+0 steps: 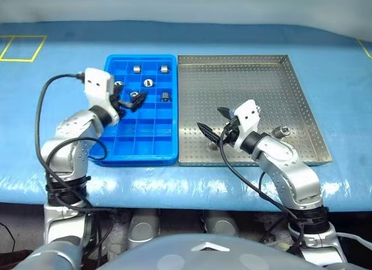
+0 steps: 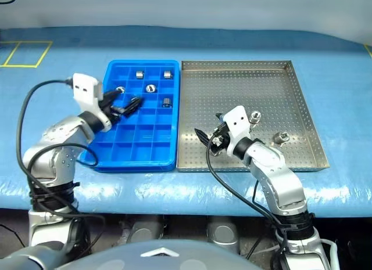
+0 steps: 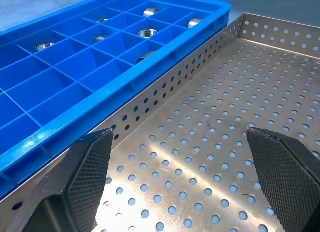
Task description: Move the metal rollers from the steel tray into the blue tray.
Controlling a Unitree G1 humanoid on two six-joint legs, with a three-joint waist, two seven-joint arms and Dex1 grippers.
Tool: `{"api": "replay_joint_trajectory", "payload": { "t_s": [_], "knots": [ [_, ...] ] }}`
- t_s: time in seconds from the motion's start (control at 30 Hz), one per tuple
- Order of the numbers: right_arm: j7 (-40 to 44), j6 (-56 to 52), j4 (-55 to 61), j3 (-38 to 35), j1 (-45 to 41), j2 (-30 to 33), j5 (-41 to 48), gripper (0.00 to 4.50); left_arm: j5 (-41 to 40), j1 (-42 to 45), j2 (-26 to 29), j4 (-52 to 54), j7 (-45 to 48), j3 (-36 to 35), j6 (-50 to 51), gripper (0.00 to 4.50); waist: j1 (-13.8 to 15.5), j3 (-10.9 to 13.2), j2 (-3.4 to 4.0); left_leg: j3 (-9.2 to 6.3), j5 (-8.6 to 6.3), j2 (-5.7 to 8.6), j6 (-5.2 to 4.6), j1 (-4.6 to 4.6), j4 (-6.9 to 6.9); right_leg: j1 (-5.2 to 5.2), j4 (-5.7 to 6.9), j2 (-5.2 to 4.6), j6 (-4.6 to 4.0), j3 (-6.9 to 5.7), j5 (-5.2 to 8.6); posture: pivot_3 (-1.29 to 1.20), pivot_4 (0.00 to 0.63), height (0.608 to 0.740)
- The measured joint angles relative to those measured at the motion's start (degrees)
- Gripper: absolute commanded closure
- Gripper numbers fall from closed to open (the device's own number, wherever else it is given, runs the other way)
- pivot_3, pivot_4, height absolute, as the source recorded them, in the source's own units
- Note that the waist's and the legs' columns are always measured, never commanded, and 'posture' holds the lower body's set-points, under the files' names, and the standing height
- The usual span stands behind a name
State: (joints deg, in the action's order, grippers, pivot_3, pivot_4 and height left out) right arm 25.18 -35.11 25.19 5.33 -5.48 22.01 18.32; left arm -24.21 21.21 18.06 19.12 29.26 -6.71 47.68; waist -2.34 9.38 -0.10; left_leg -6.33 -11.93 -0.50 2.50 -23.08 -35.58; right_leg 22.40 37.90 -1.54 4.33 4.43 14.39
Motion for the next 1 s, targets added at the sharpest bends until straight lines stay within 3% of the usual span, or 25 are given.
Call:
{"api": "replay_joint_trajectory", "payload": {
  "t_s": [0.1, 0.2, 0.37, 0.67, 0.77, 0.93, 1.0],
  "knots": [
    [-2.2, -1.3, 1.8, -0.4, 0.8, 2.4, -2.6, 0.00, -1.0, 1.7, -1.3, -1.0, 5.0, 12.0, -0.2, 0.02, -0.8, 0.0, 0.02, 0.04, 0.00, 0.02, -0.01, 0.00, 0.00, 0.01, -0.01, 0.00, 0.04, 0.07, 0.02, -0.14, 0.150, 0.740],
    [-6.7, -7.6, 3.7, -0.7, 3.0, 9.4, -9.6, 0.00, 1.4, 2.6, -1.1, -5.1, 7.1, 20.7, 0.1, 0.02, -2.2, 0.0, 0.03, 0.09, -0.01, 0.00, -0.02, 0.00, 0.02, 0.08, 0.02, 0.04, 0.08, 0.12, 0.06, -0.18, 0.150, 0.740],
    [-11.5, -15.6, 8.0, -4.6, 5.0, 10.8, -14.5, 0.00, 5.1, 4.9, -0.6, -11.5, 8.7, 26.2, -1.3, 0.02, -4.5, -0.1, 0.11, 0.10, -0.01, -0.08, -0.03, 0.07, 0.00, 0.11, 0.24, 0.14, 0.13, 0.17, 0.21, -0.22, 0.150, 0.740],
    [-11.5, -16.8, 12.6, -5.3, 6.4, 7.9, -14.7, 0.00, 11.1, 7.3, -1.2, -18.1, 11.1, 34.0, -4.8, 0.02, -6.6, -0.1, 0.14, 0.25, -0.02, -0.05, -0.05, 0.12, -0.05, 0.05, 0.18, 0.12, 0.22, 0.33, 0.17, -0.26, 0.150, 0.740],
    [-11.3, -16.7, 13.4, -5.3, 6.7, 7.5, -14.7, 0.00, 13.2, 7.2, -1.2, -19.7, 11.3, 35.4, -6.0, 0.61, -7.5, -0.1, 0.14, 0.25, -0.02, -0.06, -0.05, 0.12, -0.04, 0.07, 0.18, 0.13, 0.22, 0.33, 0.17, -0.26, 0.150, 0.740],
    [-11.3, -16.5, 13.6, -5.3, 6.8, 6.9, -14.7, 0.00, 15.4, 7.8, -1.4, -20.9, 10.8, 35.2, -6.7, 2.16, -8.1, -0.1, 0.14, 0.25, -0.03, -0.06, -0.05, 0.13, -0.05, 0.05, 0.18, 0.13, 0.24, 0.34, 0.16, -0.26, 0.150, 0.740],
    [-11.2, -16.4, 13.6, -5.3, 6.8, 6.9, -14.8, 0.00, 15.7, 7.6, -1.9, -20.9, 10.7, 34.7, -6.7, 2.16, -8.1, -0.1, 0.14, 0.25, -0.03, -0.06, -0.06, 0.12, -0.04, 0.06, 0.15, 0.12, 0.24, 0.34, 0.16, -0.25, 0.150, 0.740]
  ]
}}
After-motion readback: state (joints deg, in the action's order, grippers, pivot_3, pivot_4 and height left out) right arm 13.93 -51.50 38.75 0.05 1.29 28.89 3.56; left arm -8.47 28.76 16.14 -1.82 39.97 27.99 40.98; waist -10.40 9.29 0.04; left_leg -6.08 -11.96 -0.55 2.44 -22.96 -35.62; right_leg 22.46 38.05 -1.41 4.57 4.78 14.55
